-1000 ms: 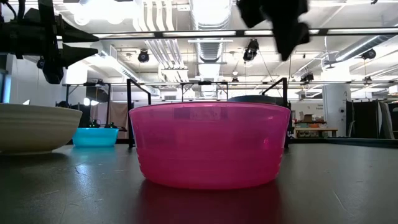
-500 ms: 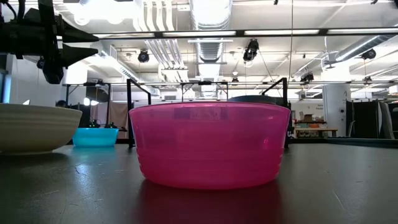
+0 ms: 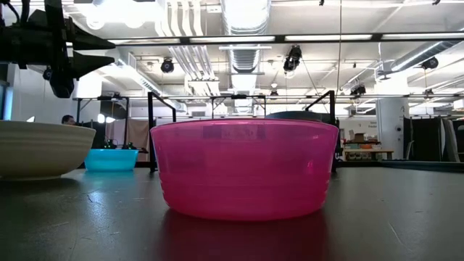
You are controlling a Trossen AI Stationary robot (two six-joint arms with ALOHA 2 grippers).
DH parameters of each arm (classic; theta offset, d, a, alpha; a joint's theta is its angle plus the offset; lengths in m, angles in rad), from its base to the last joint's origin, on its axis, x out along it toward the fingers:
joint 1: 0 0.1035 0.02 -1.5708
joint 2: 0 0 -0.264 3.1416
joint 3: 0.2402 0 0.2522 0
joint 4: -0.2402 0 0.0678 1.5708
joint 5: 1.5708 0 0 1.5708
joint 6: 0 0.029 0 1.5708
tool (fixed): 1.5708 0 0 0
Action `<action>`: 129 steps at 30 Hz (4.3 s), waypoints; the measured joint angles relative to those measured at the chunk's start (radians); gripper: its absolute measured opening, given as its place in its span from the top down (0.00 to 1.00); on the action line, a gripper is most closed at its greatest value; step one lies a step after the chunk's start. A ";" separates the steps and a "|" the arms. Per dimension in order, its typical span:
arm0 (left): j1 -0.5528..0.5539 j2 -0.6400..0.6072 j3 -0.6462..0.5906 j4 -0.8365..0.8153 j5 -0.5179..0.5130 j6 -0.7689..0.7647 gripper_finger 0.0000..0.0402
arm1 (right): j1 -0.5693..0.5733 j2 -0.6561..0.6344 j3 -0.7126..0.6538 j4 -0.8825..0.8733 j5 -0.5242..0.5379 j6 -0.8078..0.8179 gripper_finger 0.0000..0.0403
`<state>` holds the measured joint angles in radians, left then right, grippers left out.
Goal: Place and stack bowls onto a shelf
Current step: Stack the pine green bowl on top of the light blue bowl, then stack the white bowl on top of the pine green bowl
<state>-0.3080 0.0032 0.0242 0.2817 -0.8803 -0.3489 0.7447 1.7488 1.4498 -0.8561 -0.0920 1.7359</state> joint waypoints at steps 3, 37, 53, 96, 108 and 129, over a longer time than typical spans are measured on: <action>0.000 0.000 0.000 0.000 0.000 0.000 0.66 | 0.003 0.021 0.000 0.004 -0.021 -0.004 0.73; 0.000 0.002 0.000 0.001 0.000 0.000 0.66 | -0.028 0.083 0.004 -0.039 -0.111 -0.269 0.97; 0.000 0.002 0.000 0.000 0.000 0.000 0.66 | -0.420 -0.292 0.004 -0.246 0.475 -1.094 0.98; 0.000 0.002 0.000 -0.006 0.000 0.000 0.66 | -1.130 -0.126 0.002 -0.046 0.398 -1.891 0.98; 0.000 0.002 0.000 -0.008 0.000 0.000 0.66 | -1.129 -0.164 0.002 -0.129 0.346 -1.879 0.79; 0.000 0.002 0.000 -0.007 0.000 0.000 0.66 | -1.124 -0.270 0.067 -0.155 0.095 -1.829 0.75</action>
<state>-0.3080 0.0048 0.0242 0.2745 -0.8803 -0.3490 -0.3793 1.4784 1.5166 -1.0116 0.0031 -0.0936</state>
